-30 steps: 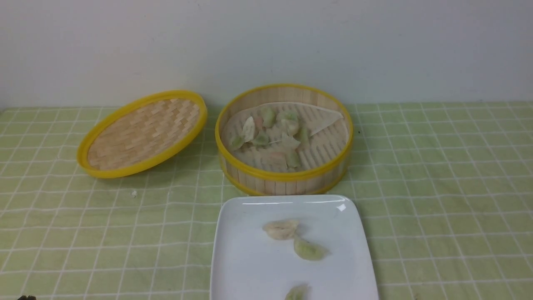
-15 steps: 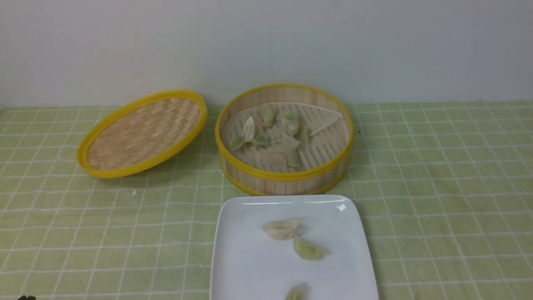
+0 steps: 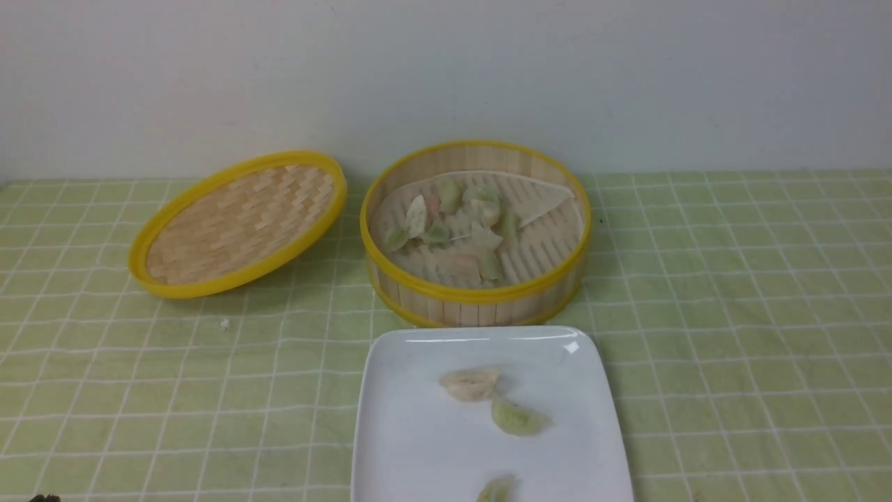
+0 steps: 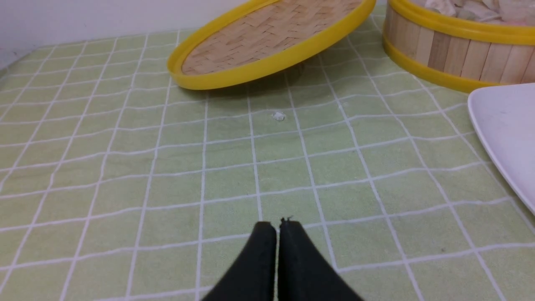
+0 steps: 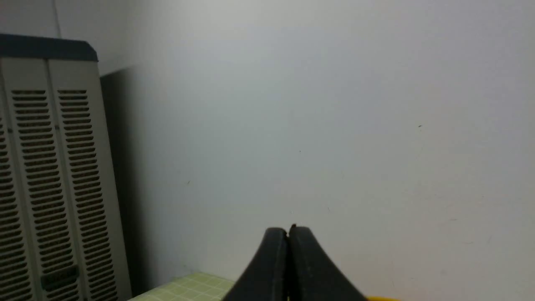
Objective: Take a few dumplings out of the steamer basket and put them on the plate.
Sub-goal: Use the right arm to put the dumpling into the plate
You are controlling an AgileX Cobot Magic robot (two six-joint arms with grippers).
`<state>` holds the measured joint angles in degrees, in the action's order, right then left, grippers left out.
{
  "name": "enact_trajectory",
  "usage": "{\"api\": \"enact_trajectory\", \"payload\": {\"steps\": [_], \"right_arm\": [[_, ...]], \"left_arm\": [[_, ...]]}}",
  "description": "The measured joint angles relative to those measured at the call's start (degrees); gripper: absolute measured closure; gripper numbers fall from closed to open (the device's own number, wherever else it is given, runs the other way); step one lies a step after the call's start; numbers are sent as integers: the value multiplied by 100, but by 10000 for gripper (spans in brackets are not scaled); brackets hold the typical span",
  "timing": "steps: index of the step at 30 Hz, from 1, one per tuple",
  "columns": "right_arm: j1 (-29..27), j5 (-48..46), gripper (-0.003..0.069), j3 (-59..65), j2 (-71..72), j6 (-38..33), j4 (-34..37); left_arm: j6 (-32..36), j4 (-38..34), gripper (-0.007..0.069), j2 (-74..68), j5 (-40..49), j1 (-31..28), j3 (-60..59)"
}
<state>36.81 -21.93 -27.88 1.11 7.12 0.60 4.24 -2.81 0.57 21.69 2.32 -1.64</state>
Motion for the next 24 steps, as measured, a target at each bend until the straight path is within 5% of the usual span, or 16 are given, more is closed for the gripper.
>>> {"api": "enact_trajectory", "payload": {"steps": [6, 18, 24], "right_arm": [[-146, 49, 673, 404, 0, -184, 133], [-3261, 43, 673, 2356, -5, -206, 36], [-3738, -41, 673, 2906, -16, -206, 43]], "left_arm": [[2, 0, 631, 0, 5, 0, 0], [7, 0, 631, 0, 5, 0, 0], [7, 0, 631, 0, 5, 0, 0]]}}
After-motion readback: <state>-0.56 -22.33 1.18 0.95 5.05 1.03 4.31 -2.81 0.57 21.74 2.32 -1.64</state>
